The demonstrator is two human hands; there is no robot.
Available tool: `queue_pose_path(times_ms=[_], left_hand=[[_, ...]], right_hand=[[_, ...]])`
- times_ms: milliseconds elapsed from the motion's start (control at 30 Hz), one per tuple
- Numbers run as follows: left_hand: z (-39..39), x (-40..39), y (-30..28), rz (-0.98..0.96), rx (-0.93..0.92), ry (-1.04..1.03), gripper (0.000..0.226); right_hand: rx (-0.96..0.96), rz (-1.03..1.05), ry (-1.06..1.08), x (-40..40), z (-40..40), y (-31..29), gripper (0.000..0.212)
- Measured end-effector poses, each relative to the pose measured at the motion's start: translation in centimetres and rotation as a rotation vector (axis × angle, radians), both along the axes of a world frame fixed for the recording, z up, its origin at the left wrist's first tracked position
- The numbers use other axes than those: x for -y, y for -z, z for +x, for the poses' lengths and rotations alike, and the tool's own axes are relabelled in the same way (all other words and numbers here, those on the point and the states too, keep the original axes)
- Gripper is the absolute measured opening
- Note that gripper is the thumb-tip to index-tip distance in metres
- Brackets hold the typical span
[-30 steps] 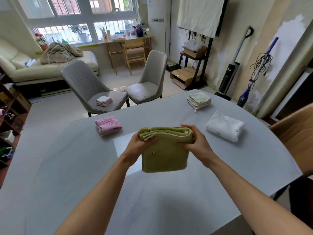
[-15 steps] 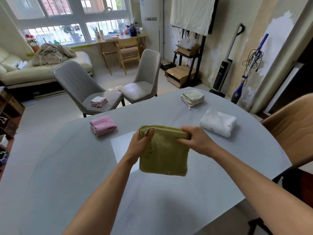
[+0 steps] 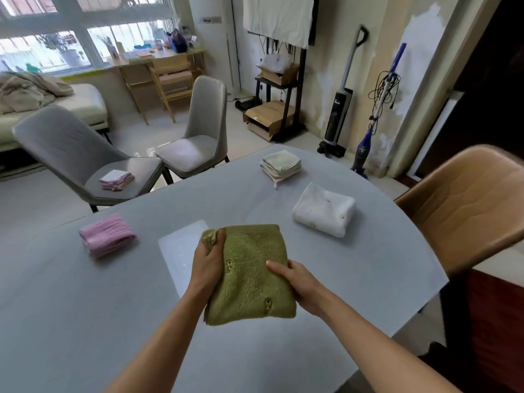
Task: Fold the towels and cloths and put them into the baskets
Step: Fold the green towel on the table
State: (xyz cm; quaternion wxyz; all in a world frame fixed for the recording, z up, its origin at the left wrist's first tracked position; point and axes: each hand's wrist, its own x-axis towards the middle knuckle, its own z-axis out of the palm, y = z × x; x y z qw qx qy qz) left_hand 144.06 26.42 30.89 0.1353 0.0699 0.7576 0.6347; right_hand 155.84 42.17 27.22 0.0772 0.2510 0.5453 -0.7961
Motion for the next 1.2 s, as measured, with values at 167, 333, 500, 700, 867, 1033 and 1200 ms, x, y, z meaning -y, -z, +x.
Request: queue_pose_path(times_ms=[167, 333, 500, 700, 867, 1033, 1200], left_hand=[[-1.8, -9.6, 2.8, -0.047, 0.137, 0.008, 0.023], [-3.7, -21.4, 5.0, -0.042, 0.280, -0.012, 0.024], [-5.1, -29.3, 7.9, 0.003, 0.388, -0.187, 0.036], [-7.2, -33.2, 12.9, -0.036, 0.509, -0.301, 0.071], [-6.6, -34.1, 12.8, -0.009, 0.597, -0.172, 0.070], [-6.5, -34.7, 14.2, -0.190, 0.479, -0.194, 0.068], [-6.7, -35.4, 12.1, -0.132, 0.663, -0.235, 0.028]], right_hand=[[0.060, -0.011, 0.153, -9.4, -0.7, 2.5, 0.045], [0.099, 0.060, 0.128, -24.1, -2.6, 2.5, 0.036], [0.090, 0.226, 0.098, -33.5, -7.3, 2.4, 0.017], [0.082, 0.461, 0.109, -38.2, -13.2, 5.6, 0.020], [0.112, 0.513, 0.025, -40.0, -14.0, 8.3, 0.024], [0.084, 0.569, -0.054, -41.1, -14.3, 8.8, 0.018], [0.194, 0.653, -0.139, -41.6, -15.5, 8.7, 0.017]])
